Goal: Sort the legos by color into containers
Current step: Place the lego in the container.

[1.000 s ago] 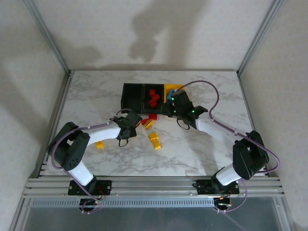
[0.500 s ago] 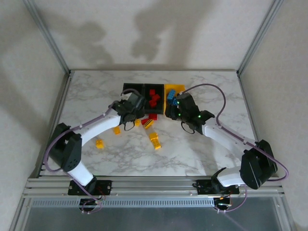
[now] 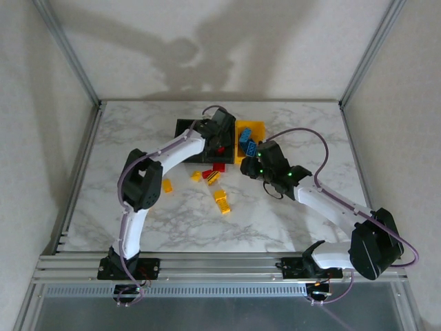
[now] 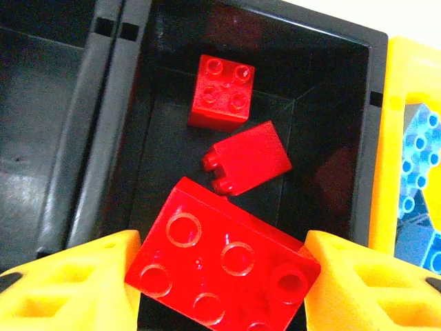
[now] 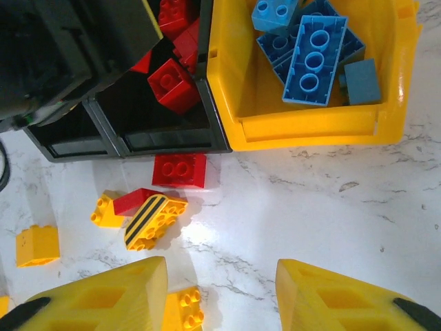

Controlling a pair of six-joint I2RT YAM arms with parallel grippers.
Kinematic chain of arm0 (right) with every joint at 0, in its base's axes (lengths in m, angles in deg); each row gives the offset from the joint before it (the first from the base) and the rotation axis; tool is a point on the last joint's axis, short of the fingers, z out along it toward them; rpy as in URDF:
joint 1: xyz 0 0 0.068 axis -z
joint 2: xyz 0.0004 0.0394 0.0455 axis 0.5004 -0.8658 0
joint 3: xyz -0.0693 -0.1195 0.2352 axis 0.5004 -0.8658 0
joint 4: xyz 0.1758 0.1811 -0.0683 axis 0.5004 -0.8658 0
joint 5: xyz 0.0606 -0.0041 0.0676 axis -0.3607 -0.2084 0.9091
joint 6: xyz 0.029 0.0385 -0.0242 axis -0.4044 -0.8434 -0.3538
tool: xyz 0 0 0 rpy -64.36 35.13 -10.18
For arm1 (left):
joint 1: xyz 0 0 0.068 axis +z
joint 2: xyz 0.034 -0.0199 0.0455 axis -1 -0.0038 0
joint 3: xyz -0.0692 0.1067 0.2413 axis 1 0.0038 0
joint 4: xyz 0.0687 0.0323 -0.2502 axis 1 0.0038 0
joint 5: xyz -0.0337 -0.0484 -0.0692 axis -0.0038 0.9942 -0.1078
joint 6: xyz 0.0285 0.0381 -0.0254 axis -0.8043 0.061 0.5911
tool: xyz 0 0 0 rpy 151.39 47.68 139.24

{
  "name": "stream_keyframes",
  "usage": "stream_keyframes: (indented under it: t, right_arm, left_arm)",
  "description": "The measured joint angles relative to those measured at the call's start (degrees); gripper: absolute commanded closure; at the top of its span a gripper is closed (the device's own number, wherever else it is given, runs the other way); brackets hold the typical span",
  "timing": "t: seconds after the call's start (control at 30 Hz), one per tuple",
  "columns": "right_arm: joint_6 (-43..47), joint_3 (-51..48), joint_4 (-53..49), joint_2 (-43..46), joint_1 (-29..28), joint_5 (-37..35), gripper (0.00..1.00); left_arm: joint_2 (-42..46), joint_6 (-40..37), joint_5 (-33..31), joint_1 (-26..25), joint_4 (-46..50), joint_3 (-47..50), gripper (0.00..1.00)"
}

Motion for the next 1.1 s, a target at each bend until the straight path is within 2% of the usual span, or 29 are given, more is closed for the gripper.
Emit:
stream_keyframes:
  t: [0.1, 0.27, 0.53, 0.77, 0.93, 1.1]
  right_arm:
    - [-0.3, -0.3, 0.0, 0.0, 0.0, 0.0, 0.54]
    - [-0.3, -0.6, 0.3, 0.0, 0.0, 0.4, 0.52]
    - [-0.3, -0.6, 3.4, -4.0, -0.1, 2.2, 0.50]
    - [-0.3, 1.1, 7.3, -12.9, -0.5, 3.7, 0.50]
    - [-0.4, 5.7, 9.0, -20.8, -0.9, 4.1, 0.50]
    - [-1.2, 10.7, 8.9, -27.1, -1.7, 4.0, 0.50]
  left_arm:
    - [-2.6, -0.6, 0.0, 0.5, 0.9, -3.1, 0.35]
    - [-3.6, -1.2, 0.0, 0.9, 1.7, -5.3, 0.27]
    - [-1.6, -1.4, 0.5, 0.9, 0.9, -2.3, 0.26]
    - [13.9, -1.0, 2.7, 0.7, -2.1, 13.1, 0.26]
    - [28.5, -0.1, 2.9, 0.7, -5.1, 24.6, 0.26]
    - [37.5, 1.0, 2.6, 0.8, -6.4, 34.4, 0.25]
